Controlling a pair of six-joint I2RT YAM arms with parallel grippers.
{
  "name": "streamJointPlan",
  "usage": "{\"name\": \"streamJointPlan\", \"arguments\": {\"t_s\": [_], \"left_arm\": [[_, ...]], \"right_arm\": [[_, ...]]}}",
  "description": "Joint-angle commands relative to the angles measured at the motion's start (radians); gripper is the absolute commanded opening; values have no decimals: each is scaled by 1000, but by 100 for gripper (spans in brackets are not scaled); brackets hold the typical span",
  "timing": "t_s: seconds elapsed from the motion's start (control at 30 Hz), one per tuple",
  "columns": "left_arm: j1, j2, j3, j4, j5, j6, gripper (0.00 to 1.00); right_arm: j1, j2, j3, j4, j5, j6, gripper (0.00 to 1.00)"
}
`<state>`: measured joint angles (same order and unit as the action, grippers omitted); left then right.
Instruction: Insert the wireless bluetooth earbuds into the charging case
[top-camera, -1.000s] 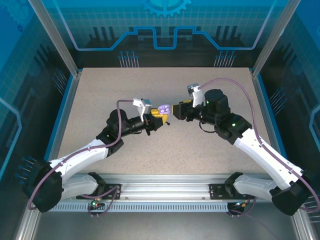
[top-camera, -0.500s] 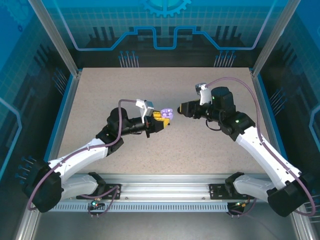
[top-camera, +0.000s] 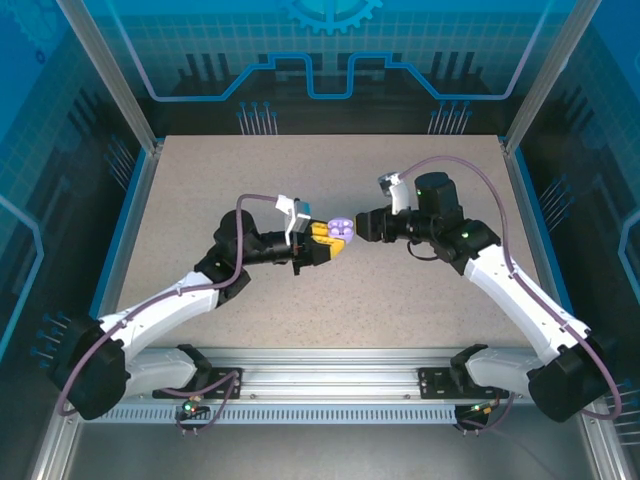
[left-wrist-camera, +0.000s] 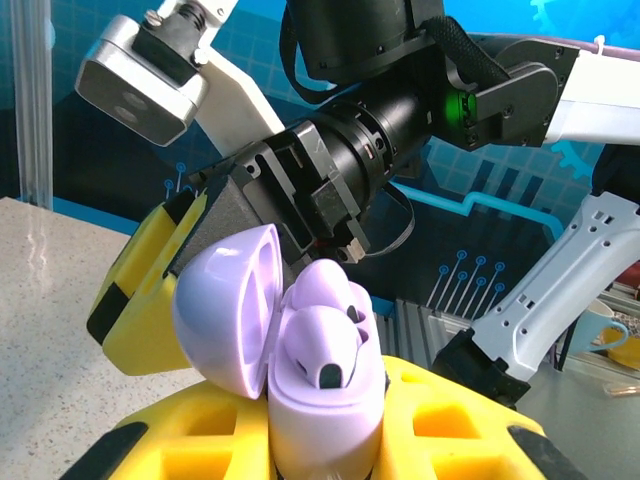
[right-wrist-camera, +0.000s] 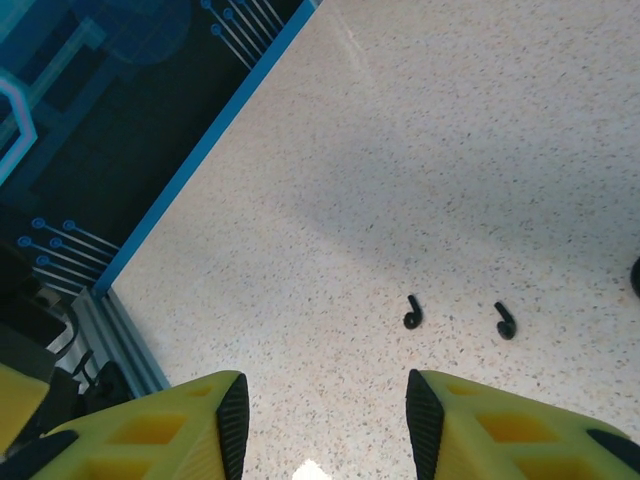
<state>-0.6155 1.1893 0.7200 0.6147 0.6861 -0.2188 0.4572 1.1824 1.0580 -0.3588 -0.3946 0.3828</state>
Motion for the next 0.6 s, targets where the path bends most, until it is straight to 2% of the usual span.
{"name": "streamJointPlan", "arguments": {"t_s": [0.0, 0.57], "left_arm": [[-15, 22, 48, 13, 37, -10, 8], [-17, 68, 62, -50, 18, -4, 8]], "right_arm": [[21, 5, 26, 0, -55, -31, 48], [44, -83, 1, 46, -17, -48, 48]]}}
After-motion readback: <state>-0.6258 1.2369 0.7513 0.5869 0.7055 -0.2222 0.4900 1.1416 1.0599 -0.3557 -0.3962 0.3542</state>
